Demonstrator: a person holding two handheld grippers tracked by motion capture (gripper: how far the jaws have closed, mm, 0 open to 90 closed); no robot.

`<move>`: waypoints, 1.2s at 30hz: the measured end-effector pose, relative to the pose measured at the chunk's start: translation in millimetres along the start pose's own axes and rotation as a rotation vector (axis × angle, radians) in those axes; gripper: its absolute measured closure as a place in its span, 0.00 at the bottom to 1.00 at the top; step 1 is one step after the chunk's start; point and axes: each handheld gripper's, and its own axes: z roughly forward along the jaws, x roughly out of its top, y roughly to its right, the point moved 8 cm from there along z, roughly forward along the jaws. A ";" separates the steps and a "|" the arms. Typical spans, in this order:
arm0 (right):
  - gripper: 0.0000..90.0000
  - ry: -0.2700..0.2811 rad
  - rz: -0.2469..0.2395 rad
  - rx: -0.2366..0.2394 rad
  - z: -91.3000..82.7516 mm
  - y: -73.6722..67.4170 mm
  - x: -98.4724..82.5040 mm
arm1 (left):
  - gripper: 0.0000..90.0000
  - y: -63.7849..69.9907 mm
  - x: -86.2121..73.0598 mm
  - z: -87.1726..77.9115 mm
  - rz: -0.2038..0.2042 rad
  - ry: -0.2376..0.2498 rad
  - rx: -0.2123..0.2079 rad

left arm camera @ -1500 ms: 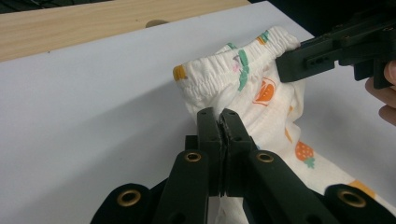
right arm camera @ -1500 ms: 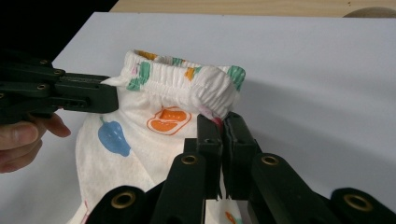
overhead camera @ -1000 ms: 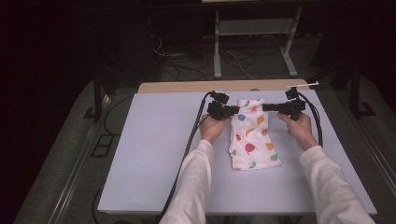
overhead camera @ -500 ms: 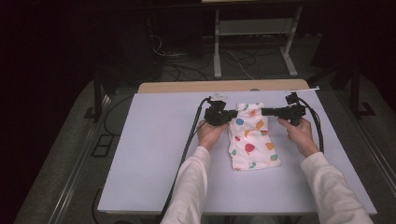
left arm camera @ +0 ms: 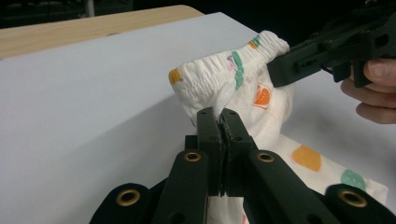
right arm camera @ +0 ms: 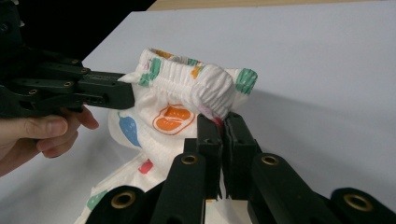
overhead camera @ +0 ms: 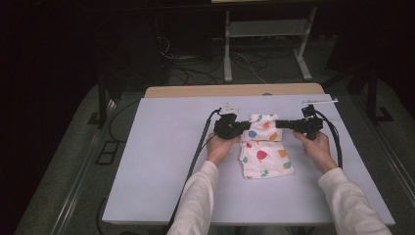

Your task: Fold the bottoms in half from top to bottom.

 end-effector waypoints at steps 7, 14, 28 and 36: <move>0.95 -0.023 -0.010 -0.004 -4.8 -2.8 -9.5 | 0.96 9.9 -8.3 -2.1 0.025 -0.015 -0.039; 0.95 -0.040 -0.021 0.003 -8.9 -7.4 -18.8 | 0.96 14.5 -15.7 -5.2 -0.027 -0.046 -0.093; 0.95 -0.073 -0.034 0.017 -15.4 -15.6 -30.9 | 0.96 25.6 -27.1 -10.9 -0.046 -0.084 -0.145; 0.95 -0.091 -0.047 0.035 -21.4 -24.6 -41.0 | 0.96 33.0 -37.3 -14.8 -0.047 -0.106 -0.169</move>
